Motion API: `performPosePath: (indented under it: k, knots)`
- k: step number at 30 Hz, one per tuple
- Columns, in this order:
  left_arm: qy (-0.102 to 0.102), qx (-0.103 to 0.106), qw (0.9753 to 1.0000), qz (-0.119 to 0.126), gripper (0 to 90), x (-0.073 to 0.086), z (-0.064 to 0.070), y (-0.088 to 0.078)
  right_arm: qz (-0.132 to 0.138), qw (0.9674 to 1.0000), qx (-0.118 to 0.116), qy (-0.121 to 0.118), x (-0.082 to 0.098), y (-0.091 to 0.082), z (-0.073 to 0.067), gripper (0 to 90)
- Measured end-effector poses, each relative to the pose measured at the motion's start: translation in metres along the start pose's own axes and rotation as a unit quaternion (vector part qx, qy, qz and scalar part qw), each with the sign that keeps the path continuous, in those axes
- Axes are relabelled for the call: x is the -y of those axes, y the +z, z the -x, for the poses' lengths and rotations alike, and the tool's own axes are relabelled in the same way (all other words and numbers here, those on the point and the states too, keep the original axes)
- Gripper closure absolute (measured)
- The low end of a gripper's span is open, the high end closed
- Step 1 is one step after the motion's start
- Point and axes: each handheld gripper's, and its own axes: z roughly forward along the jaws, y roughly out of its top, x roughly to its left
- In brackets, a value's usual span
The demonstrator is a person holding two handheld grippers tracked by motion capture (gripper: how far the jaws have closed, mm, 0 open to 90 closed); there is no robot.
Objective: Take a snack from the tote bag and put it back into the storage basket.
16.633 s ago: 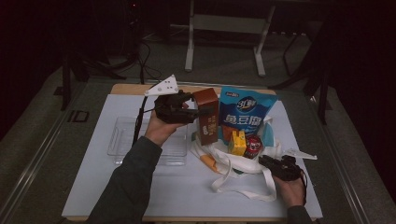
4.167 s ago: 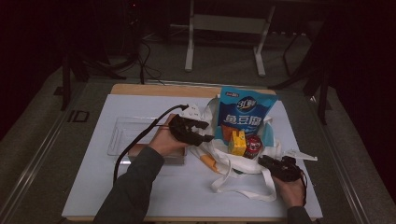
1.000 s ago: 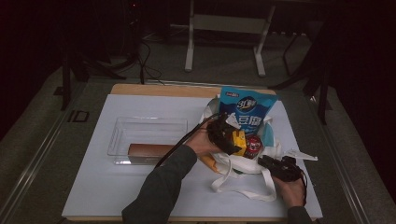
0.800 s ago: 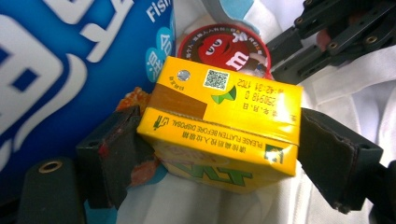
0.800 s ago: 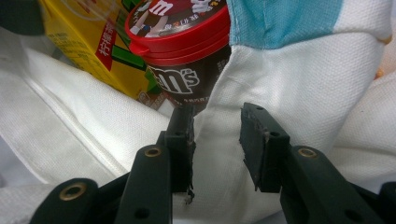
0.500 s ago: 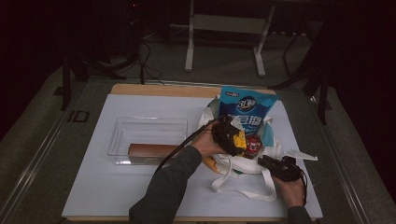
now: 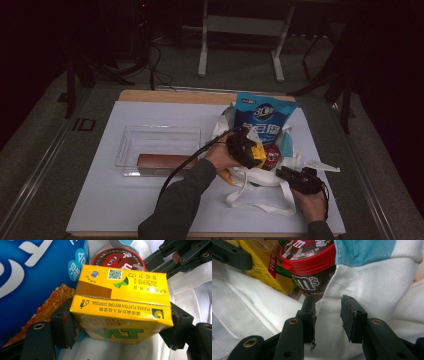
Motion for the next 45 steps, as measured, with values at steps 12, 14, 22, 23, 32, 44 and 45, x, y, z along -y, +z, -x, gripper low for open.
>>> performPosePath:
  k: [12, 14, 22, 23, 32, 44, 45]
  knots:
    - [0.026, -0.019, 0.9995, -0.003, 20.3, -0.002, 0.004, 0.008, 0.0, 1.0, 0.0, 0.001, 0.0, 0.0, 0.0, 64.0]
    - [0.026, -0.019, 0.9995, 0.003, 20.3, -0.002, 0.005, 0.009, 0.001, 1.0, -0.001, 0.0, 0.0, 0.0, 0.0, 63.9]
    - [0.026, -0.022, 0.9994, 0.004, 20.2, -0.003, 0.006, 0.012, 0.001, 1.0, 0.001, 0.001, 0.0, 0.0, 0.0, 63.9]
    - [0.027, -0.022, 0.9994, 0.004, 20.2, -0.003, 0.006, 0.013, 0.0, 1.0, 0.001, 0.001, 0.0, 0.0, 0.0, 63.9]
    - [0.035, -0.027, 0.999, 0.004, 25.5, -0.003, 0.01, 0.011, 0.0, 1.0, -0.001, 0.0, 0.0, 0.0, 0.0, 63.8]
    - [0.024, -0.026, 0.9994, -0.004, 28.4, -0.003, 0.01, 0.008, 0.0, 1.0, -0.002, 0.0, 0.0, 0.0, 0.0, 63.8]
    - [0.024, -0.026, 0.9994, -0.004, 28.4, -0.003, 0.01, 0.008, 0.0, 1.0, -0.002, 0.0, 0.0, 0.0, 0.0, 63.7]
